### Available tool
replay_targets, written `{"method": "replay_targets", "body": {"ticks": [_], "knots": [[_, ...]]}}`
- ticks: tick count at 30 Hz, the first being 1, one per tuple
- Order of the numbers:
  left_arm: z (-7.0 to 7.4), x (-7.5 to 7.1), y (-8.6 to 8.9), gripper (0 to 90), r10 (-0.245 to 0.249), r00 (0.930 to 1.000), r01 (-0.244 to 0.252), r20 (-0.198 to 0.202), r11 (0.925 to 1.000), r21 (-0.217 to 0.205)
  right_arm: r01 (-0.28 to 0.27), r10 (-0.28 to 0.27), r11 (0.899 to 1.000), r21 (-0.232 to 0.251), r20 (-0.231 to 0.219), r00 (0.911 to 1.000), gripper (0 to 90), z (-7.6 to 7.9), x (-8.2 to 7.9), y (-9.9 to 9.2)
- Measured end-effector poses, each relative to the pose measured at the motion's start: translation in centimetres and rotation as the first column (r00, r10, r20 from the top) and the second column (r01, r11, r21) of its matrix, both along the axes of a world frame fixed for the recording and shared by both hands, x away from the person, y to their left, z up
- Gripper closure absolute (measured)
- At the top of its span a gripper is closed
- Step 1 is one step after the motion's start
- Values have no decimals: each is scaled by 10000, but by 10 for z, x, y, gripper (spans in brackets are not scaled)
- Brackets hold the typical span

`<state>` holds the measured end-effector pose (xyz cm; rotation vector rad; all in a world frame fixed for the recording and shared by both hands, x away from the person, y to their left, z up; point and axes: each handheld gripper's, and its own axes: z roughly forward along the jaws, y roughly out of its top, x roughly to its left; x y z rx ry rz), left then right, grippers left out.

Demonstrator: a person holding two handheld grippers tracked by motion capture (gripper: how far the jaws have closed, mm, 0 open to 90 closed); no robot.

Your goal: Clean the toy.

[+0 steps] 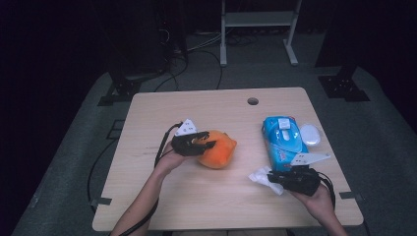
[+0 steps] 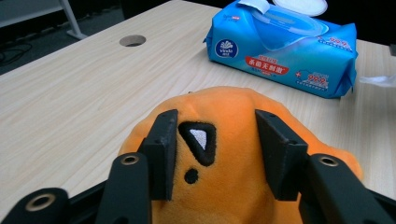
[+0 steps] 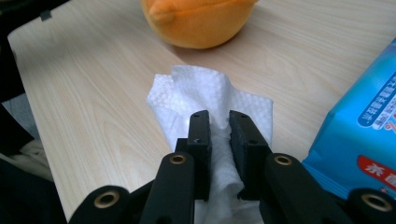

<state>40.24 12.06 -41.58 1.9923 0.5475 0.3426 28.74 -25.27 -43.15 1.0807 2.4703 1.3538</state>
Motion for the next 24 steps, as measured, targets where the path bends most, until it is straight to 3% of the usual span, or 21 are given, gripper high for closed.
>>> {"method": "replay_targets", "body": {"ticks": [4,7,15,24], "knots": [[2,0,1,468,8,10000,-8,-4,9999,-124,44,-43,9991,-431,39,10000,754,-3,0,1],[4,-1,2,436,-8,10000,6,-75,9998,-175,161,-163,9987,-483,-24,9999,719,-6,2,-2],[15,-5,4,383,-145,9999,147,73,9995,-263,240,-244,9995,-221,-159,9996,660,-9,3,-8],[18,-10,9,320,-164,9999,165,18,9996,-234,209,-208,9997,110,-79,9998,582,-7,4,-10]]}}
